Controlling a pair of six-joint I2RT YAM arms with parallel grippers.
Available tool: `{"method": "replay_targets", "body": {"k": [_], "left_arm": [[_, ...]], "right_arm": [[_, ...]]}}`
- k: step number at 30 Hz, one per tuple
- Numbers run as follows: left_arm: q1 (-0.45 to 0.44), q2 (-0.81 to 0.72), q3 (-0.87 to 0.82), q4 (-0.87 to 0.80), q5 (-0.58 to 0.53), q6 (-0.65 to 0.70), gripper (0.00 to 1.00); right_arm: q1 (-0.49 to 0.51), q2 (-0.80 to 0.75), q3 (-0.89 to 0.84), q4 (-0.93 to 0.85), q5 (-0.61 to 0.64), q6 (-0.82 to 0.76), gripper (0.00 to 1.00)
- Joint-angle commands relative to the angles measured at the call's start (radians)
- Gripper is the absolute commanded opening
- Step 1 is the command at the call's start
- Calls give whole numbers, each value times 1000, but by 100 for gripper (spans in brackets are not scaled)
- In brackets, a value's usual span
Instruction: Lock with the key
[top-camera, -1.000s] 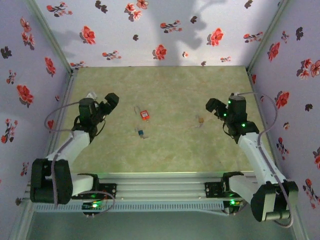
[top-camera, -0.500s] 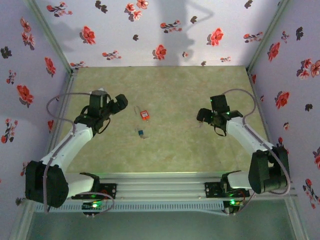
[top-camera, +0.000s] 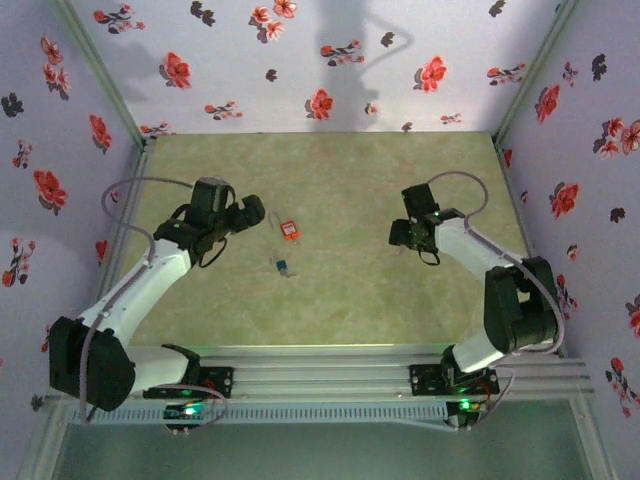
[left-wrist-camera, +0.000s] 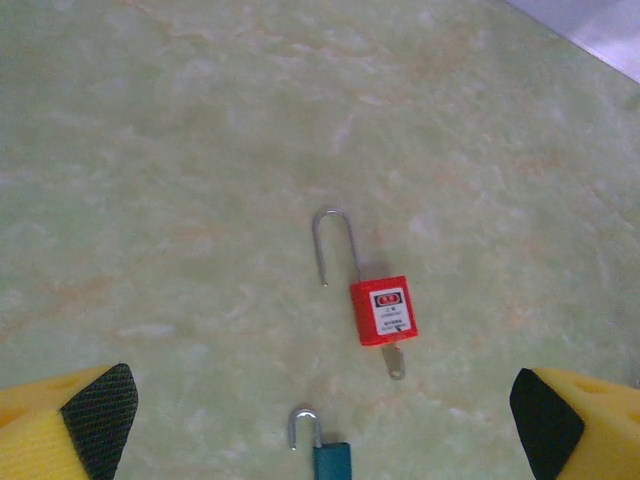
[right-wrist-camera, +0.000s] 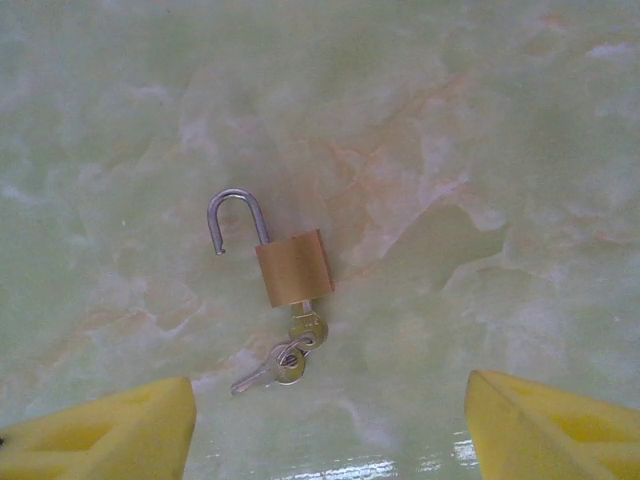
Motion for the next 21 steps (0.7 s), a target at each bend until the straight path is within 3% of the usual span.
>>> {"method": "replay_targets", "body": {"k": [1, 9, 21], "left_arm": [[-20, -7, 34, -38, -23, 8, 100], [-48, -7, 45, -53, -23, -2, 100], [-75, -6, 66, -69, -23, -2, 100]], "right_arm": [[10, 30, 37, -30, 33, -26, 68], [13, 105, 59, -33, 19, -39, 60], [16, 163, 82, -34, 17, -49, 58]]}}
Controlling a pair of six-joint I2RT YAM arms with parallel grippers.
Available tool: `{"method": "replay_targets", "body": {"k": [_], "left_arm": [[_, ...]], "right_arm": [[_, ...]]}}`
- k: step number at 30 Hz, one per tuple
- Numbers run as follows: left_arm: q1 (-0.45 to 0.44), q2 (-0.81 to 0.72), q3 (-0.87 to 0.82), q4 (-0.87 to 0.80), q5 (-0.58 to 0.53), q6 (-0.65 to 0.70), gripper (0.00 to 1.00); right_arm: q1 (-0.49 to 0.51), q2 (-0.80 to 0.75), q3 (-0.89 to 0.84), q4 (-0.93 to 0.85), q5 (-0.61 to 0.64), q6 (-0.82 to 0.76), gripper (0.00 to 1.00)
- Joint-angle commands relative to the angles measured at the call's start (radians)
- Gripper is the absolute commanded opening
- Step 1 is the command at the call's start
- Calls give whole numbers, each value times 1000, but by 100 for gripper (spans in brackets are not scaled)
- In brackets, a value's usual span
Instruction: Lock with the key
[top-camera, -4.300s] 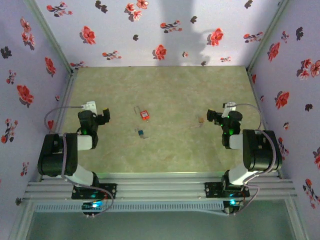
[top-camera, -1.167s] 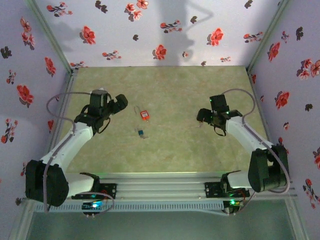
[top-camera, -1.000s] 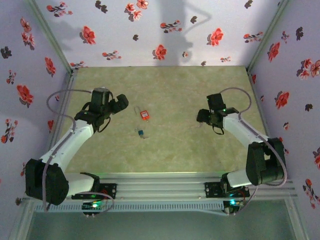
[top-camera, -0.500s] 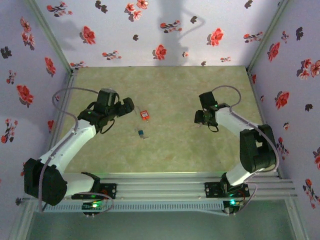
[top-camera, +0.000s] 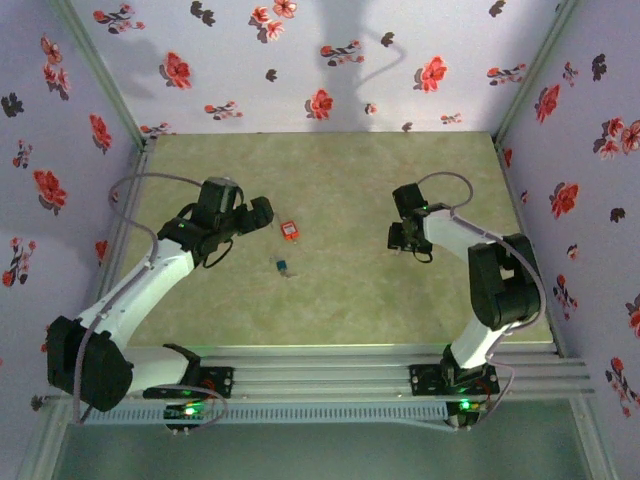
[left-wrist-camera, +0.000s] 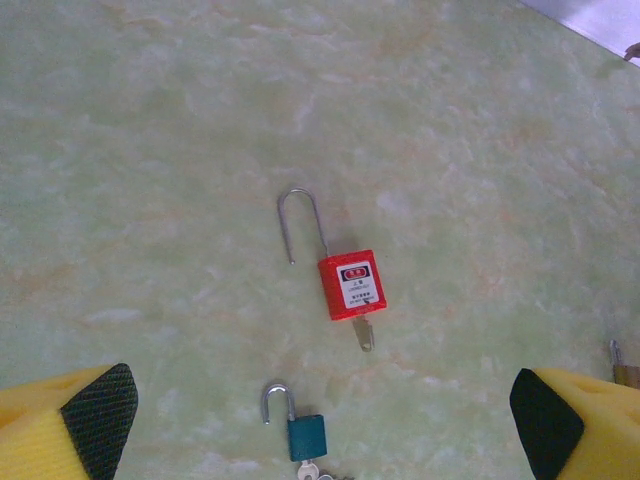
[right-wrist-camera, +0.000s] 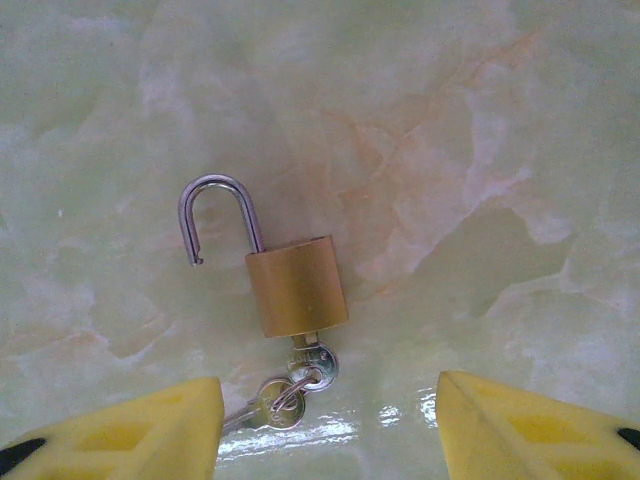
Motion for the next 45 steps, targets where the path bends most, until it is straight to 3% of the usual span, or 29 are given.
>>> {"method": "replay_targets", "body": {"k": [1, 23, 45], "left_arm": [[-13, -4, 37, -32, -17, -2, 100], [-38, 42, 96, -78, -16, -10, 100], [-43, 68, 124, -107, -30, -2, 100]], "right_arm": [[8, 16, 27, -25, 17, -15, 58], [14, 81, 47, -2, 10, -18, 56], [14, 208, 140, -37, 81, -37, 46]]}}
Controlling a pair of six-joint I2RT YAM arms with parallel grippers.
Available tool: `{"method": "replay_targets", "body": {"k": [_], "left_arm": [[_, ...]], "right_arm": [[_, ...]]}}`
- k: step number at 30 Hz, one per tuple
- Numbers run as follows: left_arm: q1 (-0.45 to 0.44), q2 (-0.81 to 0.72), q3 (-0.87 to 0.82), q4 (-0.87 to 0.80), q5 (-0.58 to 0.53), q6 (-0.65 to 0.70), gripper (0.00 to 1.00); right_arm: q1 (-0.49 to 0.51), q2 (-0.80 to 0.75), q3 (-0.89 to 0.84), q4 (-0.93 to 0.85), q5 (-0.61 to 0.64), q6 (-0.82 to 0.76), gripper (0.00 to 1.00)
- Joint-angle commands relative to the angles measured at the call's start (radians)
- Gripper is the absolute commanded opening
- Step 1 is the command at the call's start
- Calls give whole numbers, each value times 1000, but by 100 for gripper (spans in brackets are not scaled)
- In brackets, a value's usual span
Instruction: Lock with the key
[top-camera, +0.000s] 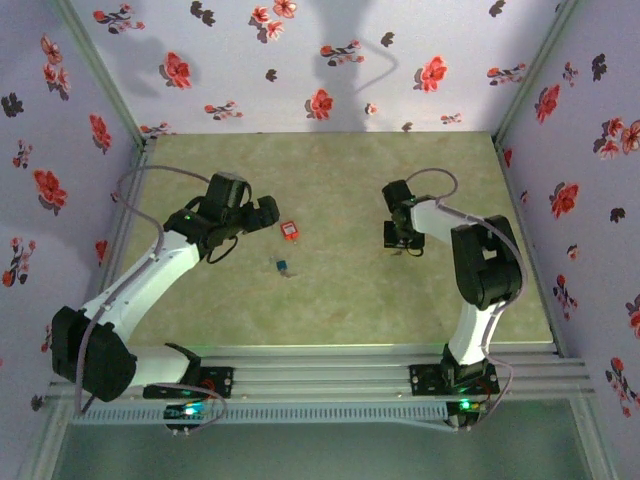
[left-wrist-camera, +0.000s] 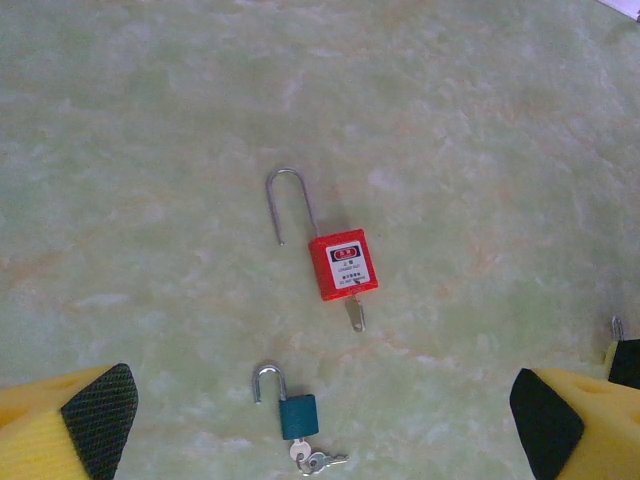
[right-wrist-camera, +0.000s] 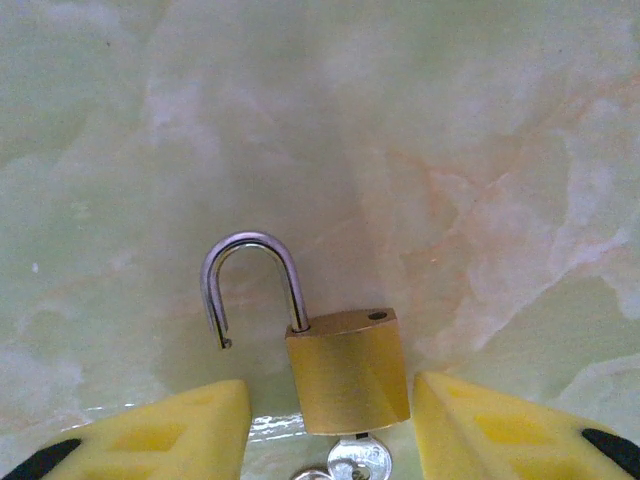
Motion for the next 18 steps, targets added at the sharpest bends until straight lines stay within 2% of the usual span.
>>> {"method": "replay_targets", "body": {"k": [1, 11, 18], "left_arm": [[-9, 15, 42, -26, -26, 0, 100], [-8, 15, 48, -41, -33, 2, 100], [-9, 19, 59, -55, -41, 8, 100]], "right_arm": [[-2, 47, 24, -5, 64, -11, 45], [-2, 61, 35, -21, 72, -11, 37], [-7, 70, 47, -32, 78, -4, 40]]}}
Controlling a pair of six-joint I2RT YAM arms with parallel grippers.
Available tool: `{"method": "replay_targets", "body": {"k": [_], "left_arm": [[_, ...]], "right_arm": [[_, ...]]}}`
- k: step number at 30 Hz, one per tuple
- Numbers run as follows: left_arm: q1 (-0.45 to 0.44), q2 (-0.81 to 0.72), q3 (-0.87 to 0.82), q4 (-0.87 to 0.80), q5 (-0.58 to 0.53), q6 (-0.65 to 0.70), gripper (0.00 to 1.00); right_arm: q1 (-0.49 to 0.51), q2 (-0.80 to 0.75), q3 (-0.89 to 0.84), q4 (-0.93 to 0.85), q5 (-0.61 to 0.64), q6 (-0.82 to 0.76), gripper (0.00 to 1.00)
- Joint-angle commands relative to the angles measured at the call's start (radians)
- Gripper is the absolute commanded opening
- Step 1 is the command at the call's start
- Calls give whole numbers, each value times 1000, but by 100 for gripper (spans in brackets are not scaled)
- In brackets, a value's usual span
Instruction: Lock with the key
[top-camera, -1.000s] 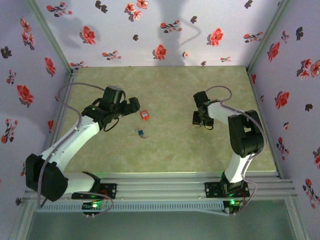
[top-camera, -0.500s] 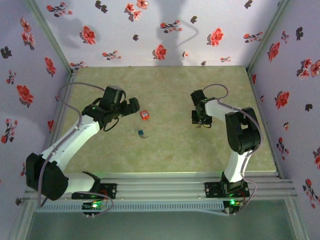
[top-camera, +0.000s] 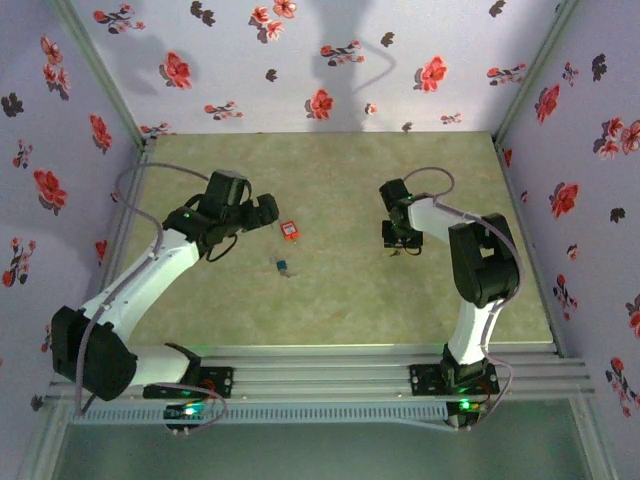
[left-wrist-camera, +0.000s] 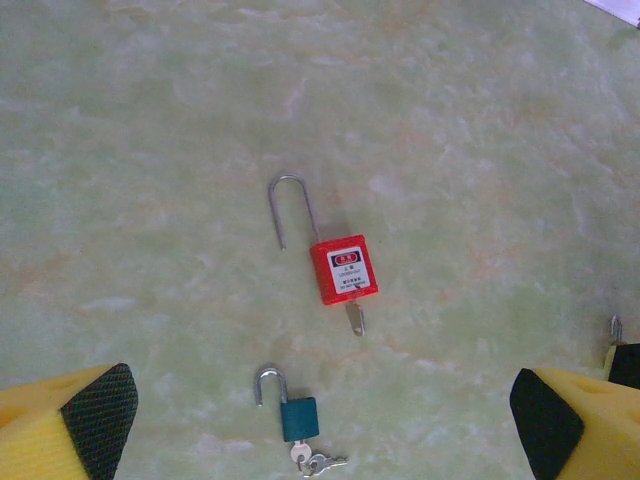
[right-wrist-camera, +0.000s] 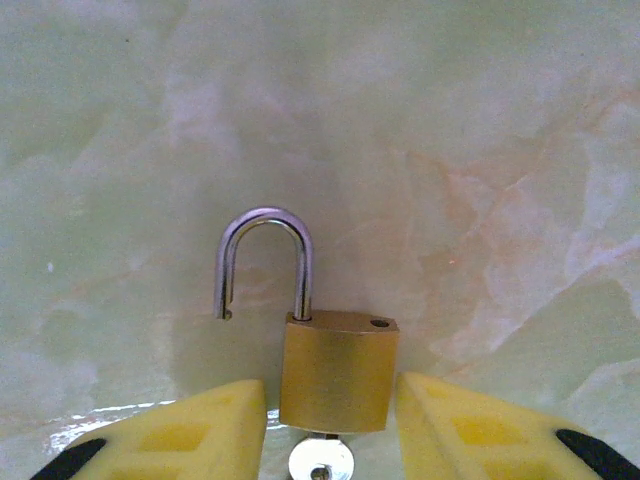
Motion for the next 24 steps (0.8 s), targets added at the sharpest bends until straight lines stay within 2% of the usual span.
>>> {"method": "replay_targets", "body": {"k": [1, 24], "left_arm": [[-9, 15, 38, -38, -28, 9, 100], [-9, 34, 56, -74, -37, 19, 100]], "right_arm": [[-16, 55, 26, -8, 71, -4, 40], [-60, 93, 53, -34, 24, 11, 30]]}}
